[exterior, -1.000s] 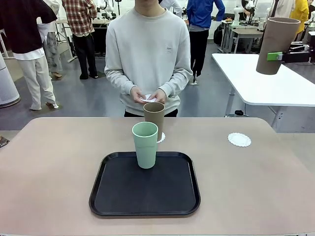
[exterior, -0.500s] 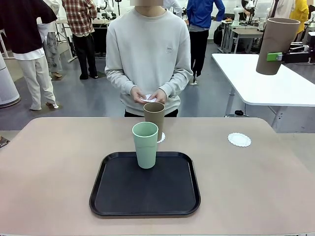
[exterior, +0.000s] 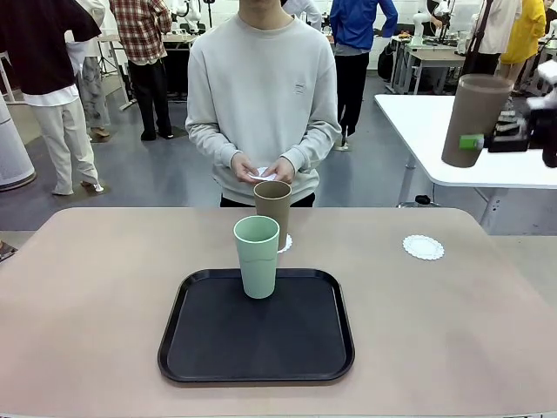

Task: Place coasters on the table and set cups on them.
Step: Take one Reusable plastic cup from the Flat Tray and place it on a coaster set by the human.

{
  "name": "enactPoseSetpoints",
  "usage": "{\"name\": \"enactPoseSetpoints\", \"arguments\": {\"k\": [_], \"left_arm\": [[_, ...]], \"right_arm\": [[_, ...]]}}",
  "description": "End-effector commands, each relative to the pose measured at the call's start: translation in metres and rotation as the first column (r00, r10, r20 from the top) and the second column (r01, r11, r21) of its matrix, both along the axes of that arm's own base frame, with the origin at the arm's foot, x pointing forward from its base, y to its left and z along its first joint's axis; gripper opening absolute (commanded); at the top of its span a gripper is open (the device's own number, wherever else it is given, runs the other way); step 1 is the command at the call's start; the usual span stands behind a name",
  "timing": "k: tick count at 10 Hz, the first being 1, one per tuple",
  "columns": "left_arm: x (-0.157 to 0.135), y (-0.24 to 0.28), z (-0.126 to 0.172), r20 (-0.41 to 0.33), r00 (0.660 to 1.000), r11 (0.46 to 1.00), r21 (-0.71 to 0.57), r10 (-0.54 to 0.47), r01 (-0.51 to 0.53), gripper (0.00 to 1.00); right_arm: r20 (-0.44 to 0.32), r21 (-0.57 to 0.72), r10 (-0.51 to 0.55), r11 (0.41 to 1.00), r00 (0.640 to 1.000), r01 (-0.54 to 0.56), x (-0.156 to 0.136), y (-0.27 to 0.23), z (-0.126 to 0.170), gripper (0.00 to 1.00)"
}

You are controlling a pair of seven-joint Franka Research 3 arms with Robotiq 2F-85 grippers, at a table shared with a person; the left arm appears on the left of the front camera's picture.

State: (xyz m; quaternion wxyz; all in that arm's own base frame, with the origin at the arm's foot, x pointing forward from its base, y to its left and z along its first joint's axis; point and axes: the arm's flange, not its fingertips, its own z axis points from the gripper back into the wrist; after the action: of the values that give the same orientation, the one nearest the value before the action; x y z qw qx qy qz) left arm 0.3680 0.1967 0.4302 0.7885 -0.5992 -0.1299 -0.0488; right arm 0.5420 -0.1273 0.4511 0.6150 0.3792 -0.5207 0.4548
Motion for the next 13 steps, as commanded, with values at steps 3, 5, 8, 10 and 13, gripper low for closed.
{"name": "enactPoseSetpoints", "arguments": {"k": [3, 5, 8, 10, 13], "left_arm": [[-0.001, 0.001, 0.002, 0.007, 1.000, 1.000, -0.005, 0.000, 0.000, 1.00], [-0.001, 0.001, 0.002, 0.007, 1.000, 1.000, -0.005, 0.000, 0.000, 1.00], [-0.001, 0.001, 0.002, 0.007, 1.000, 1.000, -0.005, 0.000, 0.000, 1.00], [-0.001, 0.001, 0.002, 0.007, 1.000, 1.000, -0.005, 0.000, 0.000, 1.00], [-0.001, 0.001, 0.002, 0.007, 1.000, 1.000, -0.005, 0.000, 0.000, 1.00]], "right_arm": [[-0.005, 0.004, 0.079, 0.997, 0.997, -0.079, 0.021, -0.038, -0.073, 0.82], [-0.044, -0.006, 0.121, 0.993, 0.992, -0.121, 0.020, -0.037, -0.099, 0.82], [-0.082, -0.057, 0.152, 0.986, 0.985, -0.157, 0.017, -0.022, -0.127, 0.82], [-0.105, -0.052, 0.166, 0.984, 0.981, -0.172, 0.015, -0.016, -0.144, 0.82], [-0.088, -0.023, 0.210, 0.977, 0.974, -0.213, 0.010, -0.007, -0.160, 0.82]]}}
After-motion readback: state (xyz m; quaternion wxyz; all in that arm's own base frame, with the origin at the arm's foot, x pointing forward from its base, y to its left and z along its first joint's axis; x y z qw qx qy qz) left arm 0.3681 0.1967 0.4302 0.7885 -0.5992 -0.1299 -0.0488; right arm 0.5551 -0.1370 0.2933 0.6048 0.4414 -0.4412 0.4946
